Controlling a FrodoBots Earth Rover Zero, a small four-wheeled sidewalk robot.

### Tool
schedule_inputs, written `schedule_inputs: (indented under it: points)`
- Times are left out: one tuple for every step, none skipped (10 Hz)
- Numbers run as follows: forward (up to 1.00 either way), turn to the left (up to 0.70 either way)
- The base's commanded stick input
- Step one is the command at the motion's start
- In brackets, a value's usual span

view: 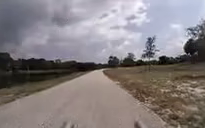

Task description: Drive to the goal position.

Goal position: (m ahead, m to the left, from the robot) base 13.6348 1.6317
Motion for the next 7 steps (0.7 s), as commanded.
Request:
schedule_inputs:
  points:
    - [0.85, 0.0]
    - [0.85, 0.0]
    - [0.85, 0.0]
    - [0.85, 0.0]
    - [0.85, 0.0]
    - [0.85, 0.0]
    - [0.85, 0.0]
